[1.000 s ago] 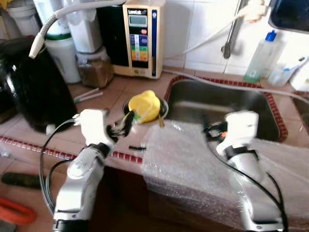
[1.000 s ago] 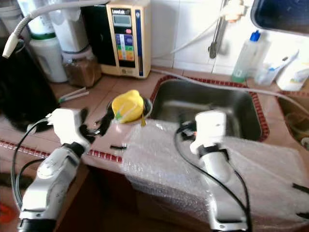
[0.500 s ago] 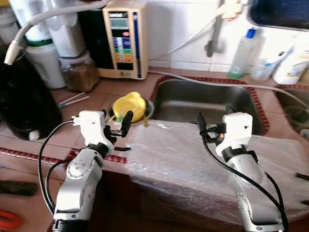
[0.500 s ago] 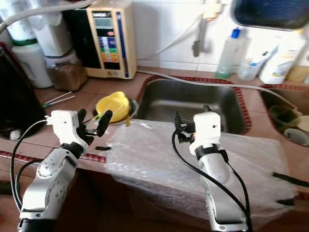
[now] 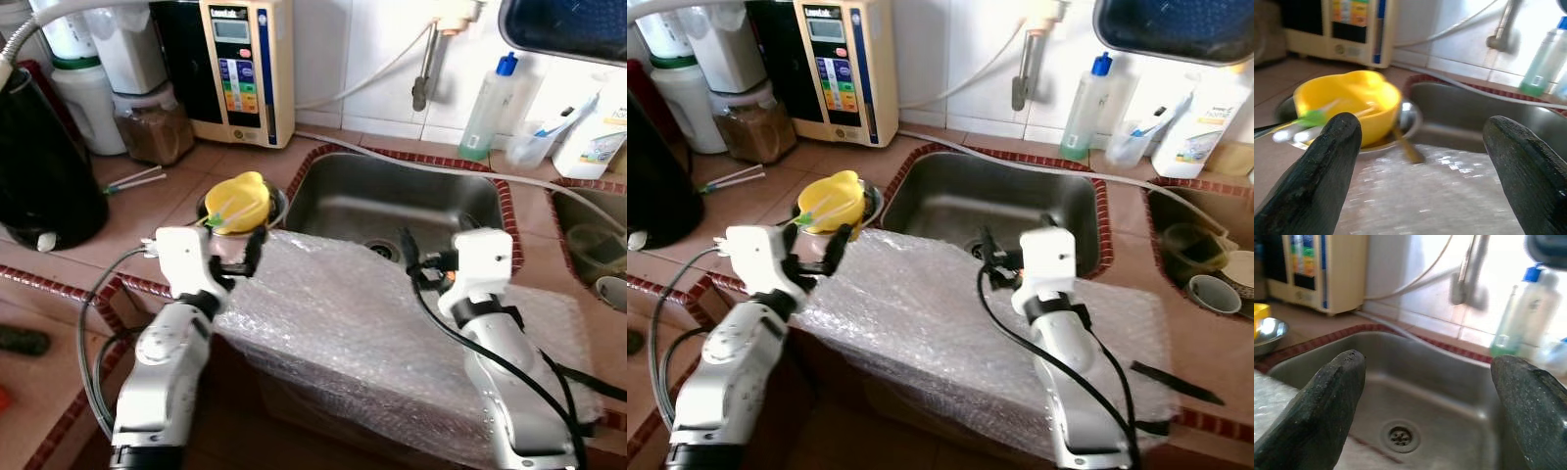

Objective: Kitchen organization

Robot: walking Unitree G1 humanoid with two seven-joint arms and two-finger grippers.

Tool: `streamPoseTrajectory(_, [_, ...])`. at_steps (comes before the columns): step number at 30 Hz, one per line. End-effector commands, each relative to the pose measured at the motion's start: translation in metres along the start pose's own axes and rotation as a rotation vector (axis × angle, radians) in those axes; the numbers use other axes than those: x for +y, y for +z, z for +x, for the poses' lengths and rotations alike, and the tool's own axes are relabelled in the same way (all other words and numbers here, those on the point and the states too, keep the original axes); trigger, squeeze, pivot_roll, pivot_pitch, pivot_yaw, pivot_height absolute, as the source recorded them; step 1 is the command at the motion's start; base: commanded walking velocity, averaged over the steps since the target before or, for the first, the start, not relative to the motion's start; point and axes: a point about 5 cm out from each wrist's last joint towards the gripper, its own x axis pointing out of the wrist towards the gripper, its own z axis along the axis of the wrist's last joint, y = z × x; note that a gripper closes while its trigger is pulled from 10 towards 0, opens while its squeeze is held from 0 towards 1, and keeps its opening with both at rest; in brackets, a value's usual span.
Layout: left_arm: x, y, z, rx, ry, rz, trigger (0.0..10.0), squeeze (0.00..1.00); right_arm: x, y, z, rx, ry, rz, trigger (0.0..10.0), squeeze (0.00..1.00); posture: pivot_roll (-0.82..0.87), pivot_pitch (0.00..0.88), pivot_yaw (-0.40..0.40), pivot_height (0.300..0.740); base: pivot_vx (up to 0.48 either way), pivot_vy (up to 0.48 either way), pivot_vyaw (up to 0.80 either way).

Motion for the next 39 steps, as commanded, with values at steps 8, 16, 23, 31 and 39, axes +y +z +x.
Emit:
streamPoseTrajectory(8, [0.0095,0.0092,0.0001,-0.036,0.048,0.077,10.0,0.00,0.0064,0.0053,0.0025,-0.025,0.025,-0.001,10.0,0.00,0.02,0.000,0.021,0.740,0.000,0.000,0.16])
streamPoseTrajectory(16, [0.0079,0.0117,0.0008,-0.052,0.044,0.094,10.0,0.00,0.0067,0.0045,0.0022,-0.021,0.022,0.008,10.0,0.00,0.02,0.000,0.022,0.740,0.000,0.000,0.00])
streamPoseTrajectory(23, [0.0064,0.0118,0.0013,-0.053,0.043,0.099,10.0,0.00,0.0083,0.0052,0.0024,-0.026,0.030,0.002,10.0,0.00,0.02,0.000,0.022,0.740,0.000,0.000,0.56])
streamPoseTrajectory(31, [0.0062,0.0118,0.0018,-0.055,0.042,0.101,10.0,0.00,0.0072,0.0045,0.0026,-0.023,0.023,0.017,10.0,0.00,0.02,0.000,0.023,0.740,0.000,0.000,0.10])
streamPoseTrajectory(39, [0.0047,0.0156,0.0021,-0.074,0.020,0.093,10.0,0.00,0.0071,0.0054,0.0029,-0.028,0.025,0.014,10.0,0.00,0.01,0.000,0.023,0.740,0.000,0.000,0.00])
